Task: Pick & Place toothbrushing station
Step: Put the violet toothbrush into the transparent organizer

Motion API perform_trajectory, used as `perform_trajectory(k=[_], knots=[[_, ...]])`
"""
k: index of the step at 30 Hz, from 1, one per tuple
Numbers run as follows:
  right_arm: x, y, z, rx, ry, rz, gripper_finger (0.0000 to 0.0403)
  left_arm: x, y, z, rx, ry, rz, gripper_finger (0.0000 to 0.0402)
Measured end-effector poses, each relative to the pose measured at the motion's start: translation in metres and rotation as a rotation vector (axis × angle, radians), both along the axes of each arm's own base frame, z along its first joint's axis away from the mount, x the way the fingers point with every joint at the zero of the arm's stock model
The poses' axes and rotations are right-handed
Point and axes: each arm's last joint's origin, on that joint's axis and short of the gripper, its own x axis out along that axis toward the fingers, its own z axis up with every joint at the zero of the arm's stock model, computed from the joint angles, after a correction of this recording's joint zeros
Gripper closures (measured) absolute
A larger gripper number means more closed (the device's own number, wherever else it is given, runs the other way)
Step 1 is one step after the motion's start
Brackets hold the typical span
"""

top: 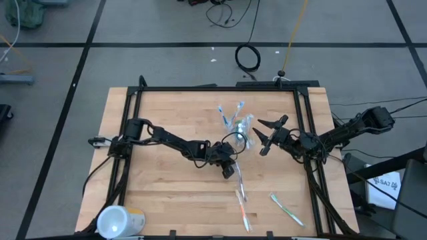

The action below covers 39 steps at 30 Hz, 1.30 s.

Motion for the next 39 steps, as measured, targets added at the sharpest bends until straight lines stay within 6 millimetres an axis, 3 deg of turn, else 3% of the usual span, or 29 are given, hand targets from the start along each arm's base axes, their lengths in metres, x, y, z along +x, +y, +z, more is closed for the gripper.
perform_trajectory(k=[6,15,19,22,26,32,39], knots=[[0.0,0.0,0.0,0.0,0.0,0.0,0.022,0.001,-0.001,0.007,0.013,-0.036,-0.025,0.0395],[0.0,0.0,0.001,0.002,-0.008,0.002,0.022,-0.012,-0.007,0.07,0.118,-0.121,-0.113,0.0398],[0.0,0.0,0.001,0.086,-0.063,0.023,0.022,-0.024,-0.015,0.1,0.227,-0.148,-0.114,0.0396],[0.001,0.0,0.003,0.148,-0.125,0.102,0.022,-0.033,-0.022,0.119,0.337,-0.162,-0.09,0.0399],[0.009,0.004,0.002,0.115,-0.045,0.314,0.022,-0.046,-0.029,0.142,0.433,-0.192,-0.049,0.0396],[0.032,0.009,0.011,0.222,0.118,0.384,0.022,-0.059,-0.043,0.157,0.521,-0.194,-0.011,0.0398],[0.06,0.016,0.0,0.217,0.306,0.451,0.022,-0.061,-0.05,0.158,0.6,-0.186,0.011,0.0399]])
